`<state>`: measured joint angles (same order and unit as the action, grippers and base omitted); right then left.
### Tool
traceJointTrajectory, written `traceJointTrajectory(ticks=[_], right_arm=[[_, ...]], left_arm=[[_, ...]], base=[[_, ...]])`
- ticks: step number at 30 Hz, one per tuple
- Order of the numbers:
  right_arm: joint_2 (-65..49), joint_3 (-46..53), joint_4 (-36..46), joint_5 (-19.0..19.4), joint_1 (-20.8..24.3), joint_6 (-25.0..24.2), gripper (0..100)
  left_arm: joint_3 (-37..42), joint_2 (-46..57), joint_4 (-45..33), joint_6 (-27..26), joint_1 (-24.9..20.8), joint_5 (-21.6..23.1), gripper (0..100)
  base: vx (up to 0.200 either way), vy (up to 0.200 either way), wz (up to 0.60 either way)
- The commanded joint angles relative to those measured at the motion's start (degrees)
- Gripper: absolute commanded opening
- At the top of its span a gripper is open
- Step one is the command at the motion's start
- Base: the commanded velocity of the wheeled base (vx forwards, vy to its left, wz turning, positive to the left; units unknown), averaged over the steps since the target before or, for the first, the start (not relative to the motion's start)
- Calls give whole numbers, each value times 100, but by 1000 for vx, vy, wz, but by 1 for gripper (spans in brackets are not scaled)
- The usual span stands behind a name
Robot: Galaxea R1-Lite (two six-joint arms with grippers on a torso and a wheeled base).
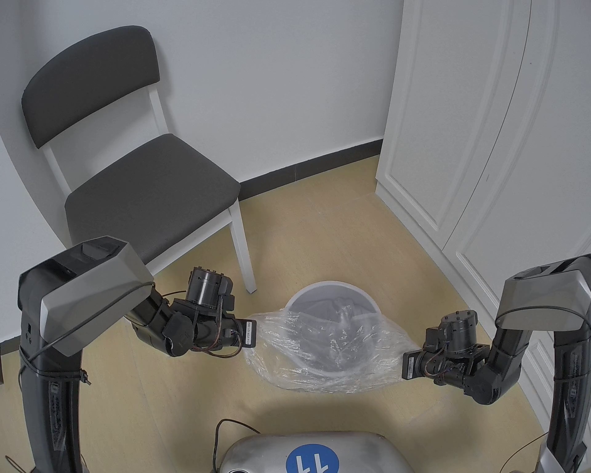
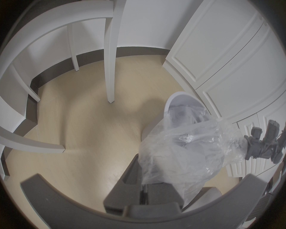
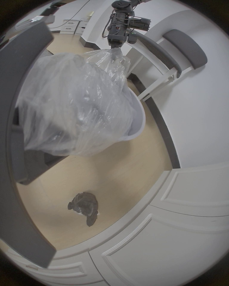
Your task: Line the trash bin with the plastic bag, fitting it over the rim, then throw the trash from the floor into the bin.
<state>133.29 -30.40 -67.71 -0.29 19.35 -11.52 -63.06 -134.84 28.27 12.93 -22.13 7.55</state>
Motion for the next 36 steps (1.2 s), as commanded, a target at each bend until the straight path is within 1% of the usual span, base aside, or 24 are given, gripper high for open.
traceJointTrajectory(ticks=[1,4,8,10,11,12,15,16,18,20,21,31,32,36], right_arm=[[522,-27,-173,-6,34,-35,0],[540,-9,-225,-6,25,-35,0],[558,17,-331,-15,-45,1,0],[558,26,-357,-15,-63,9,0],[549,34,-366,-23,-80,27,0],[549,34,-366,-23,-80,36,0],[575,34,-357,-32,-80,62,0],[619,26,-357,-103,-80,97,0],[637,17,-357,-287,-80,141,0],[637,17,-357,-287,-80,141,0],[637,17,-366,-357,-63,194,0],[566,193,-366,-349,-10,282,0],[549,228,-366,-349,-10,343,100],[443,325,-384,-296,-36,475,100]], left_arm=[[-163,-262,91,7,42,-8,0],[-145,-262,258,16,50,1,0],[-136,-359,697,271,50,-16,0],[-154,-403,803,306,50,-113,0],[-180,-491,961,315,50,-315,0],[-189,-535,1049,324,50,-385,0],[-207,-631,1225,324,50,-482,0],[-207,-684,1313,324,50,-509,0],[-198,-684,1304,324,59,-509,0],[-198,-684,1304,324,59,-509,0],[-189,-675,1313,315,50,-509,0],[-83,-578,1313,341,59,-500,0],[-83,-578,1321,341,59,-491,0],[-66,-561,1321,403,59,-500,0]], base=[[0,0,0],[0,0,0],[0,0,0],[0,0,0],[0,0,0],[0,0,0],[0,0,0],[0,0,0],[0,0,0],[0,0,0],[0,0,0],[0,0,0],[0,0,0],[0,0,0]])
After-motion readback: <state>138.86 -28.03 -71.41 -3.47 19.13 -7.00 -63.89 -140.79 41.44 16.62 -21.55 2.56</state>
